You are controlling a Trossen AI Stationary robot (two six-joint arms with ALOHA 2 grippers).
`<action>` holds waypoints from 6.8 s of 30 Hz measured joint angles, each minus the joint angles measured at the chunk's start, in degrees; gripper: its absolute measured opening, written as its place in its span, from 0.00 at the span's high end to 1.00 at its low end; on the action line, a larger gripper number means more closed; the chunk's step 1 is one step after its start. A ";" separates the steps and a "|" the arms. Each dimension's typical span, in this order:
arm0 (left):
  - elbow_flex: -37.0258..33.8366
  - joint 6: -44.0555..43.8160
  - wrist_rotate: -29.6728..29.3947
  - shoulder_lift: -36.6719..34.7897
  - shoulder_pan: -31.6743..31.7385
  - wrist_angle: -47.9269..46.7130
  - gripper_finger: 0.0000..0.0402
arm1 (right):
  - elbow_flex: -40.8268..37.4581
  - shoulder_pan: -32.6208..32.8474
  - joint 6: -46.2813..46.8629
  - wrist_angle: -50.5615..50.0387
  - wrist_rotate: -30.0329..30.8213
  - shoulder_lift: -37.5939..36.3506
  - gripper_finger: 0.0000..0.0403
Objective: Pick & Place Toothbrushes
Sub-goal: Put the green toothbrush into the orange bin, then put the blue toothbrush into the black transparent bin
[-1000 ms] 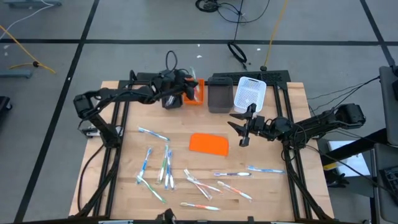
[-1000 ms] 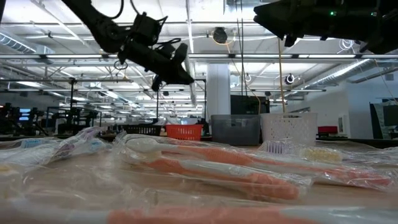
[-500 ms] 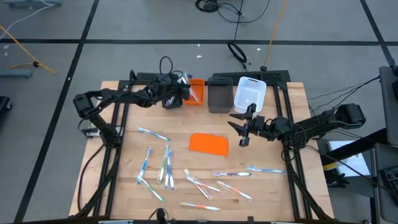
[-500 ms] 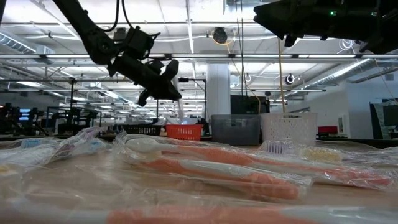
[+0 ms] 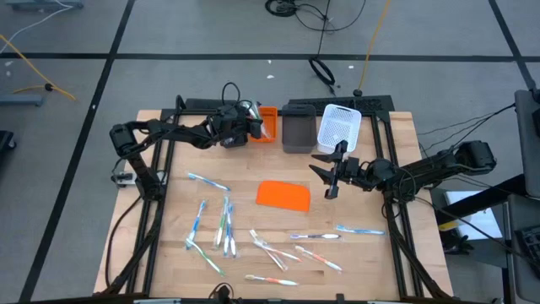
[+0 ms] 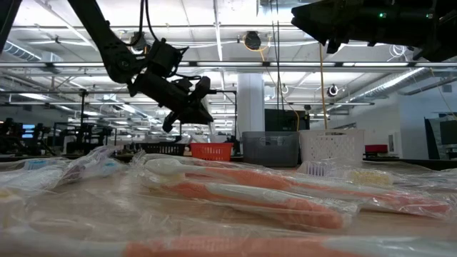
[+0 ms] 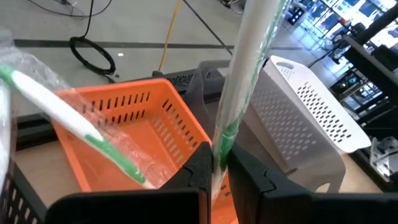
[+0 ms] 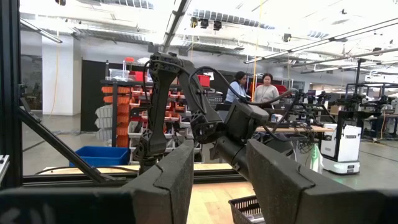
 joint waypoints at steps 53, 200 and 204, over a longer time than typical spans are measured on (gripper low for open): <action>9.96 49.49 -22.10 -4.92 -4.75 -39.41 0.54 | 0.02 0.00 0.00 -1.23 0.13 -0.02 0.65; 21.88 118.34 -28.44 -3.54 -2.03 -46.25 0.48 | 0.02 -1.46 -0.01 -5.27 2.91 -0.01 0.65; 21.88 109.06 -31.93 -3.54 -2.16 -46.27 0.45 | 0.02 -1.46 1.07 -5.97 2.81 -0.01 0.65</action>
